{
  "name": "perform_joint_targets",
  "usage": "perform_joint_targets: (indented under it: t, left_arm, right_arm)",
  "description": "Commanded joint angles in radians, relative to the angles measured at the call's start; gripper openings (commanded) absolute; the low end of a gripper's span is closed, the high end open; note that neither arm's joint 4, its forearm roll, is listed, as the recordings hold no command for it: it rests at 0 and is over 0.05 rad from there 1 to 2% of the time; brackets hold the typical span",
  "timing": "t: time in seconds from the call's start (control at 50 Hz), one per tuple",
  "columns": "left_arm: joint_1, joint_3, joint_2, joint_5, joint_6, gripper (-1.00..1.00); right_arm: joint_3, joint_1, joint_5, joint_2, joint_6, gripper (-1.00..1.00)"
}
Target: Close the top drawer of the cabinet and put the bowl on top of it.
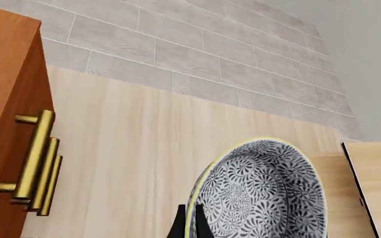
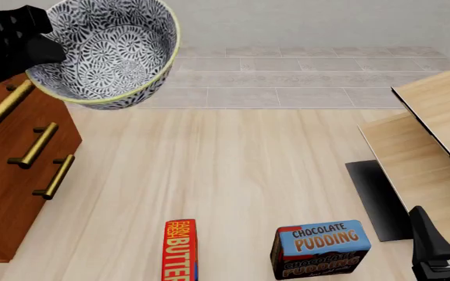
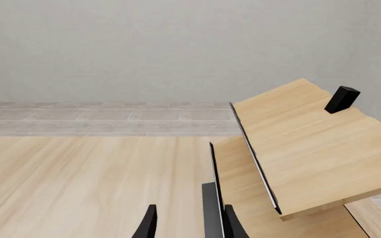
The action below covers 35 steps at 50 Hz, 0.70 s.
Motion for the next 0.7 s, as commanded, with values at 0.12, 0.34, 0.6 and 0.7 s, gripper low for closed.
perform_joint_targets:
  t: [0.12, 0.34, 0.6, 0.7]
  left_arm:
    - [0.079, -0.048, -0.008, 0.023, -0.002, -1.0]
    - [0.128, -0.113, 0.005, 0.054, -0.01, -1.0]
    - [0.184, -0.152, 0.019, 0.067, -0.01, -1.0]
    - [0.202, -0.173, 0.024, 0.079, -0.013, -1.0]
  right_arm:
    - [0.0, 0.0, -0.001, 0.001, 0.0, 1.0]
    - [0.0, 0.0, -0.001, 0.0, 0.0, 1.0]
    - [0.0, 0.0, -0.001, 0.001, 0.0, 1.0]
    - [0.0, 0.0, -0.001, 0.0, 0.0, 1.0]
